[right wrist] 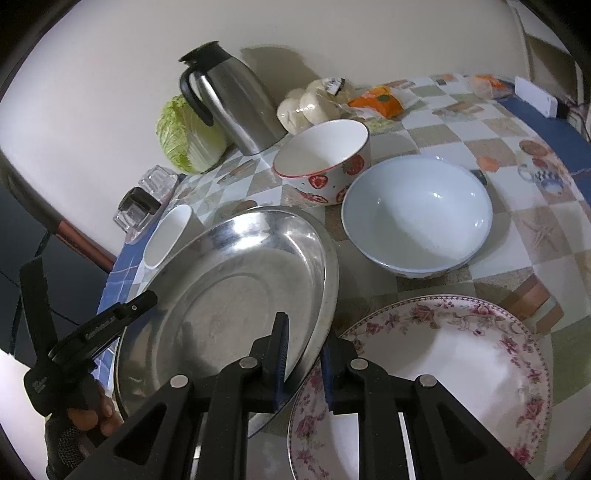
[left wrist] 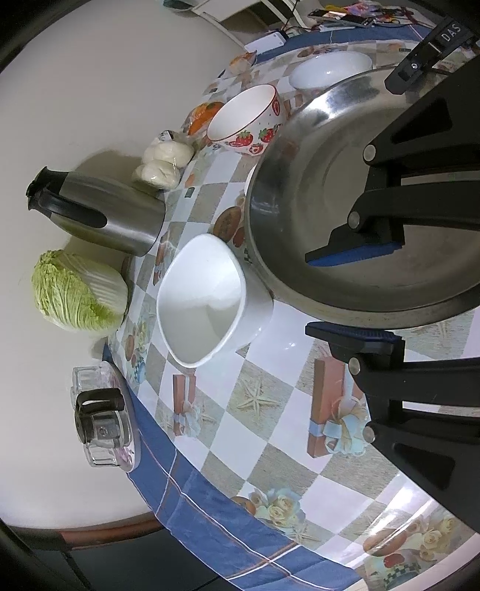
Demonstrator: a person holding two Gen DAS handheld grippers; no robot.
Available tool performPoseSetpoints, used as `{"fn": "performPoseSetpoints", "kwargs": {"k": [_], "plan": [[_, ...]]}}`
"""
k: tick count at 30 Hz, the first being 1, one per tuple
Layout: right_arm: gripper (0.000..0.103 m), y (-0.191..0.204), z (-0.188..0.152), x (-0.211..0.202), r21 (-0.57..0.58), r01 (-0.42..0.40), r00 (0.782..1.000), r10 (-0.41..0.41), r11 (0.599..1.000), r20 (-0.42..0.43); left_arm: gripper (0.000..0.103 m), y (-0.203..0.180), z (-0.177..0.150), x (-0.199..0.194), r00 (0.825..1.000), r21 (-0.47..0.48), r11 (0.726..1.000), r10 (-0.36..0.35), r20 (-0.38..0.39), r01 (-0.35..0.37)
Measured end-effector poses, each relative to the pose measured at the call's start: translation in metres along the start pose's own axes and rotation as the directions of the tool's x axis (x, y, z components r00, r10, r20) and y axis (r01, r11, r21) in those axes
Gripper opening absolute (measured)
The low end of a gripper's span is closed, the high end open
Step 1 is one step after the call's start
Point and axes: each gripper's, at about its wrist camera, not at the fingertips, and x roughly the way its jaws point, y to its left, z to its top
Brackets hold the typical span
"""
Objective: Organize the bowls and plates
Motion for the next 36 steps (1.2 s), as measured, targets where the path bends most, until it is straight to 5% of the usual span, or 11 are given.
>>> {"fn": "performPoseSetpoints", "kwargs": {"k": [36], "plan": [[0.019,-0.001,0.009,0.025,-0.014,0.066,0.998,-0.066,0.998,-0.014,0.034,-0.001,0.01,0.035,0.997,0.011,1.0,0.021,-0.069,-0.02]]}}
